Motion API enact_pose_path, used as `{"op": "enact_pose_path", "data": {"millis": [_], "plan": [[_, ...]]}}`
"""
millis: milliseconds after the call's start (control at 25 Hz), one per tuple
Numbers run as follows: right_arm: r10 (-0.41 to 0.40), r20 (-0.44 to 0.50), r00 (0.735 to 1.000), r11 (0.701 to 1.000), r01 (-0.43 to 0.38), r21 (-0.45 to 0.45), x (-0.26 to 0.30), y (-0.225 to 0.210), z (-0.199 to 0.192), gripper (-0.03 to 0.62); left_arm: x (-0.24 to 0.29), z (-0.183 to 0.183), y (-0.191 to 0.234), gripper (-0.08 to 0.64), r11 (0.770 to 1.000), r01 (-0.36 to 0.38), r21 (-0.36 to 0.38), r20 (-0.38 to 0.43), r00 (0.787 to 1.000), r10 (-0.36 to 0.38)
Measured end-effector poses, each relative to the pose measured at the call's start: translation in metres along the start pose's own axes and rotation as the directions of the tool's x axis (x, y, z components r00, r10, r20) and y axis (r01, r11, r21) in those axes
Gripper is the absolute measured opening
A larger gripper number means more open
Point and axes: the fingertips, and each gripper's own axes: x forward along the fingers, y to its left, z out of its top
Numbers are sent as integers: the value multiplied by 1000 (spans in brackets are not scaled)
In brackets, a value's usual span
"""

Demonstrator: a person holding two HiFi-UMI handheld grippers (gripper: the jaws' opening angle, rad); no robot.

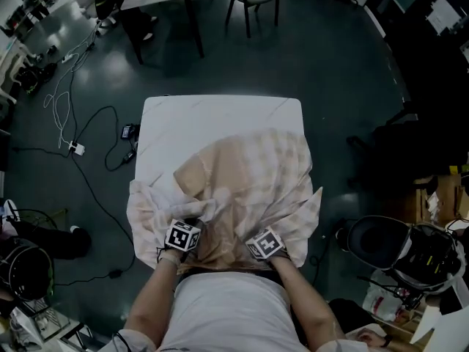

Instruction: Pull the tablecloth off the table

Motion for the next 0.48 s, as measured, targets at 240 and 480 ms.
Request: {"op": "enact_pose_path", "data": {"millis": [240, 480], "plan": [[-30, -6, 1000, 999, 30, -46, -34, -34, 7, 29, 5, -1, 1, 14, 999, -35, 10, -9, 999, 35], [-165, 70, 984, 986, 165, 5, -81, -109, 25, 68, 4, 0, 0, 14, 1000, -20, -13, -21, 1000, 20]]}}
